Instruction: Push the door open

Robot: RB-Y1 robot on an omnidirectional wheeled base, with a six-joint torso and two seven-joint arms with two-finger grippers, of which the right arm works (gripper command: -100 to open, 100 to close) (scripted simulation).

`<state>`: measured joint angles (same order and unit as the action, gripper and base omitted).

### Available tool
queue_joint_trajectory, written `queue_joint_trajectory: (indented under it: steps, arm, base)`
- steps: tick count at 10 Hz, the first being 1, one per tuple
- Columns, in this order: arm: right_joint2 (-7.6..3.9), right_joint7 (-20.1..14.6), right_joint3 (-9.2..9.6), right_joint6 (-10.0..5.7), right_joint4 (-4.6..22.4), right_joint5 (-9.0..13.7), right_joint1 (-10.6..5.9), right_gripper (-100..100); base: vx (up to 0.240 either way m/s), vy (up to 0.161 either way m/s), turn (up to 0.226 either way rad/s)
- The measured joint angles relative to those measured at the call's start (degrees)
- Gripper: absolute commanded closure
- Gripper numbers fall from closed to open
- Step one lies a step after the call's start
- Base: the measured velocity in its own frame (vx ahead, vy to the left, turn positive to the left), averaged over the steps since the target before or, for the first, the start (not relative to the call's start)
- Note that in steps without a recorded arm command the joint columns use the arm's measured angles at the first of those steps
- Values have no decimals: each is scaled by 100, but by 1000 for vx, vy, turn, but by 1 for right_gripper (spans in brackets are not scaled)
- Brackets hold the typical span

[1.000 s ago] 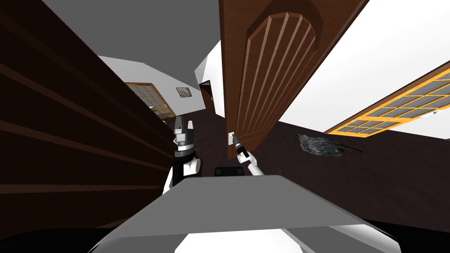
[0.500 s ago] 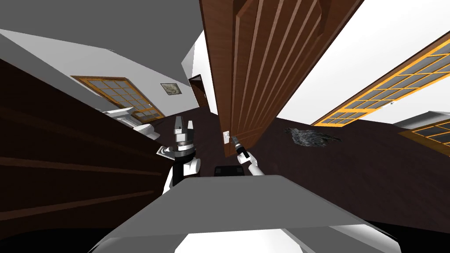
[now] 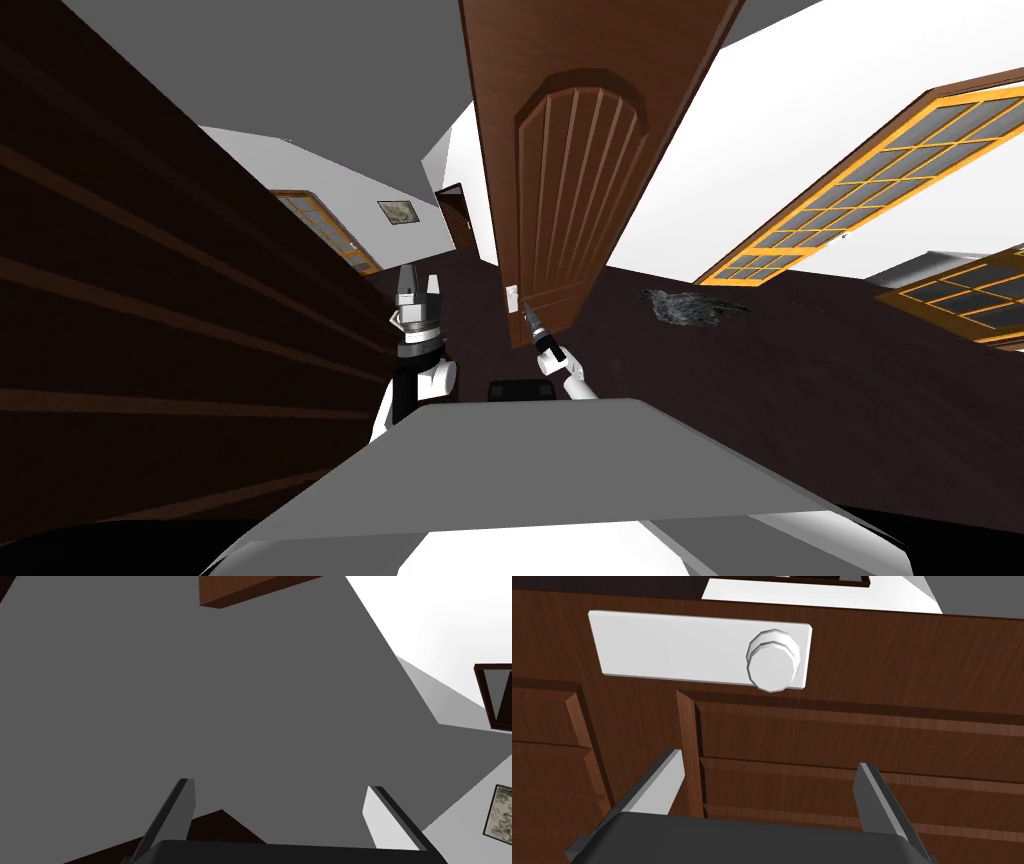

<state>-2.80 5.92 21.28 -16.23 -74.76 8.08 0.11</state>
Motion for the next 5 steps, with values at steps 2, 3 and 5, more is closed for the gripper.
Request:
queue_joint_trajectory:
  steps: [2, 3, 5]
  arm:
    - [-15, 4, -11, -5, 19, -4, -8, -100]
    - [-32, 7, -24, -15, 29, -8, -16, -100]
    - [-46, 9, -58, -55, 94, -14, -60, -100]
  base:
    - [98, 56, 22]
    - [205, 78, 25]
    - [201, 77, 20]
